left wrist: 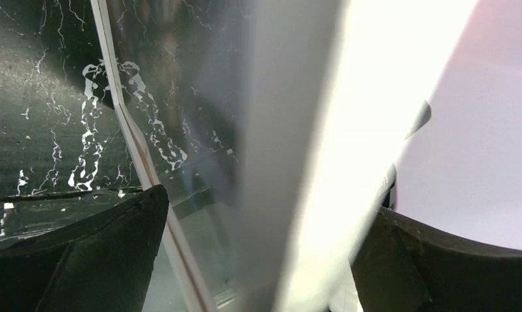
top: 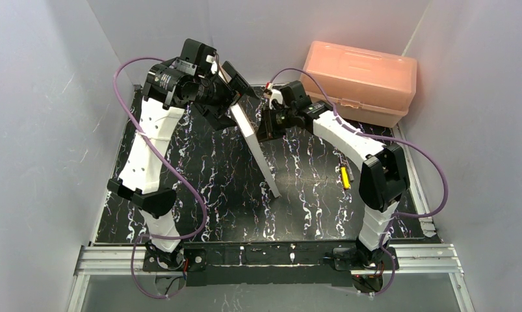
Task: Take the photo out of the frame
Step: Turn over the photo frame at the center of the board.
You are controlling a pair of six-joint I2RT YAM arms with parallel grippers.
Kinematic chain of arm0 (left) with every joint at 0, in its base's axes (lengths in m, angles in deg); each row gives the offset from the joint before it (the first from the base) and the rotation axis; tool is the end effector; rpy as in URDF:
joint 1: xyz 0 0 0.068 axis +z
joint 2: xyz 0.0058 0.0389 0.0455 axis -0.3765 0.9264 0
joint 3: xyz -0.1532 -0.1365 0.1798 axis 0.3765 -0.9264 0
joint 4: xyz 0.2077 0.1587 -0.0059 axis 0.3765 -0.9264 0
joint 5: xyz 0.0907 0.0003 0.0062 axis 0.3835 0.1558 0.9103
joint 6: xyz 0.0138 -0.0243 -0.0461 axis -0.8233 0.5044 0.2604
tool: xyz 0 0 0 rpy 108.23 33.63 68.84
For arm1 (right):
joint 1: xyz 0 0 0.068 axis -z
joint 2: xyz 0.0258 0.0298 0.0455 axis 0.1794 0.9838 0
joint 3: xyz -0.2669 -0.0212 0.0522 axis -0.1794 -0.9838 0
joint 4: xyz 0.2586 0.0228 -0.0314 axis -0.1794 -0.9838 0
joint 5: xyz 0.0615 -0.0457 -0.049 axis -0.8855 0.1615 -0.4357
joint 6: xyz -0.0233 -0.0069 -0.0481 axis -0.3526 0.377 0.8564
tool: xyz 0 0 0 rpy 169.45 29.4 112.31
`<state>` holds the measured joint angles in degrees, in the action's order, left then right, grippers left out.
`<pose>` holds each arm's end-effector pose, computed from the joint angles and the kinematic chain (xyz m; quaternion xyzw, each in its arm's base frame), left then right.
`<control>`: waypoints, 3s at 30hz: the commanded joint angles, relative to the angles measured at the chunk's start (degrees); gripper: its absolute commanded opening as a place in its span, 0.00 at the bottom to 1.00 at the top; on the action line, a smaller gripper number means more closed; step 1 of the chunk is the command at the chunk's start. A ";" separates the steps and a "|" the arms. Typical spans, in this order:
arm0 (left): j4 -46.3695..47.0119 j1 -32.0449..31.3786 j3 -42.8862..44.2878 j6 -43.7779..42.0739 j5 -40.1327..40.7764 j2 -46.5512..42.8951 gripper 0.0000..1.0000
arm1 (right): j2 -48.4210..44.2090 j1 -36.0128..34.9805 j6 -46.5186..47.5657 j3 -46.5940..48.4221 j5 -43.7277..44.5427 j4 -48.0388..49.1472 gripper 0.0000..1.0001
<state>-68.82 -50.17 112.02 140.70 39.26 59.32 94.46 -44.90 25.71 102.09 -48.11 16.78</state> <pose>0.2757 -0.1551 0.4977 -0.2551 0.8679 -0.3682 0.2148 0.3398 0.2559 0.3025 -0.1851 0.8615 0.4077 0.2395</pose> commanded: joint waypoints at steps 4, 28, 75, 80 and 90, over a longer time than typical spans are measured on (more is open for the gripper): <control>3.07 0.63 2.69 -1.25 -1.87 -1.97 0.98 | 0.28 -1.91 1.51 2.83 1.09 -0.23 0.22; 15.66 -1.26 6.00 8.17 -9.57 5.48 0.98 | 2.80 3.63 3.55 3.94 0.37 1.54 0.24; 9.09 13.10 -31.31 -21.06 -10.41 -10.12 0.98 | 11.68 17.03 -13.83 -22.42 -14.25 46.69 0.28; 3.91 18.57 -33.92 -29.26 -0.22 -13.94 0.98 | 9.42 15.11 -2.53 -16.94 -4.89 24.60 0.54; 8.25 20.54 -47.38 -34.42 6.71 -18.51 0.98 | 4.93 3.02 -2.51 -14.42 16.51 8.47 0.95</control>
<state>-61.82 -29.98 70.99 109.55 42.41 44.90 102.24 -38.02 23.15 85.85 -41.64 33.56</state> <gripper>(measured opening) 0.987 0.939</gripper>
